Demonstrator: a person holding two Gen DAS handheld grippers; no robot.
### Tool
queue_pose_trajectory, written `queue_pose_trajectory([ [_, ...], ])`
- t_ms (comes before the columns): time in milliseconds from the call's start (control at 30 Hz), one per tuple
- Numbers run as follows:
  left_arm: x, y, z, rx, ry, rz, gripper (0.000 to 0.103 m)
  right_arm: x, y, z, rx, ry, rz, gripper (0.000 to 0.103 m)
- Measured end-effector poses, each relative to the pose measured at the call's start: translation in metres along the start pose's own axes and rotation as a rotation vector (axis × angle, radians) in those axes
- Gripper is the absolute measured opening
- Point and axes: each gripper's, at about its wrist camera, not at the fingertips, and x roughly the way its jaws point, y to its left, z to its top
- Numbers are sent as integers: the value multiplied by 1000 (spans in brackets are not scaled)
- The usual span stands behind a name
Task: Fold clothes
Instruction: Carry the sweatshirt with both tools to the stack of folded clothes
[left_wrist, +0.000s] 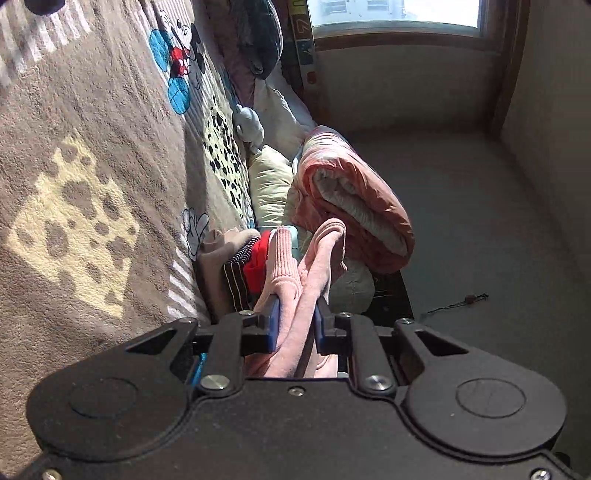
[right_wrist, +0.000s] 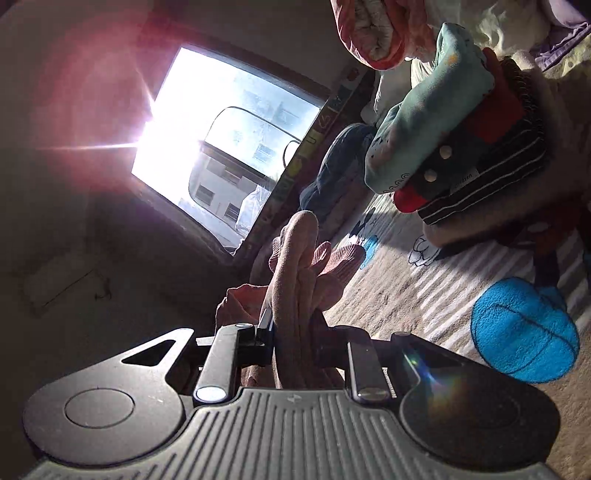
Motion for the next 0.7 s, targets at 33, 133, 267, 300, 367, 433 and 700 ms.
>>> queue_pose_trajectory([
  [33, 14, -11, 3, 15, 13, -18, 16, -3, 4, 13, -12, -25, -1, 21],
  [133, 59, -39, 17, 32, 39, -63, 16, -5, 18, 57, -62, -106, -15, 21],
  [267, 127, -74, 42, 57, 72, -103, 16, 3, 35, 117, -119, -194, -39, 21],
  [300, 144, -80, 49, 61, 84, -112, 16, 5, 39, 132, -133, -211, -49, 21],
  [367, 177, -90, 58, 64, 108, -122, 16, 5, 39, 158, -143, -245, -84, 21],
  [433, 212, -96, 65, 65, 144, -116, 16, 5, 35, 180, -142, -277, -117, 21],
  [700, 301, -82, 71, 70, 246, -53, 16, 15, -18, 203, -68, -337, -271, 21],
])
